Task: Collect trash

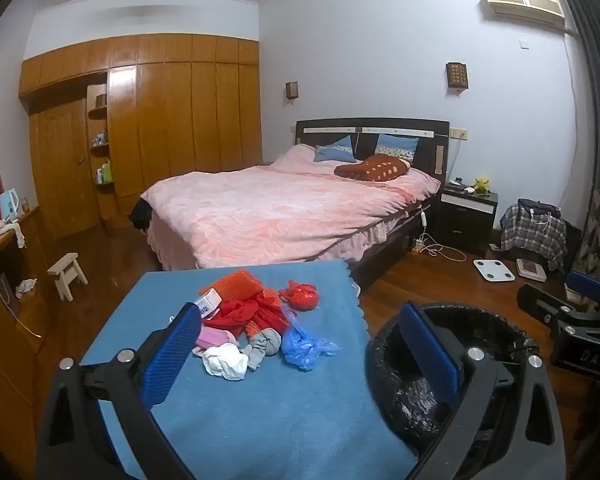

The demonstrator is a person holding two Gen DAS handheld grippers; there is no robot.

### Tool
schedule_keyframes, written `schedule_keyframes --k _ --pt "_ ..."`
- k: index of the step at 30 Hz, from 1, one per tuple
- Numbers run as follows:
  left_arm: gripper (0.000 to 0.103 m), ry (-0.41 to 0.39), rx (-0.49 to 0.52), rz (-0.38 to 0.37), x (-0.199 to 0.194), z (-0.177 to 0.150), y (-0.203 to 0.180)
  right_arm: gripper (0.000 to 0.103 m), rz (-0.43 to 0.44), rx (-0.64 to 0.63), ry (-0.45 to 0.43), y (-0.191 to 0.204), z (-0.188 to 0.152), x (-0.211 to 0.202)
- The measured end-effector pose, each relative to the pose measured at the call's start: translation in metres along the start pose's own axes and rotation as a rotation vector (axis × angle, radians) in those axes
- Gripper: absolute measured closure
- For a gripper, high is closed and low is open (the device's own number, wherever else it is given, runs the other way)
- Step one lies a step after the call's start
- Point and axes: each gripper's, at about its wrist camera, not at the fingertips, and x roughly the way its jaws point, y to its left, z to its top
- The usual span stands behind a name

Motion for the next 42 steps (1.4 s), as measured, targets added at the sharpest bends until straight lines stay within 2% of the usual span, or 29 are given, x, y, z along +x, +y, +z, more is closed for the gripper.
schedule_keyframes --k 42 --pt "0.006 0.005 0.007 0.004 0.0001 -0.0003 -0.0005 0.004 -0.002 -0.001 0.006 0.0015 -0.0013 0.0024"
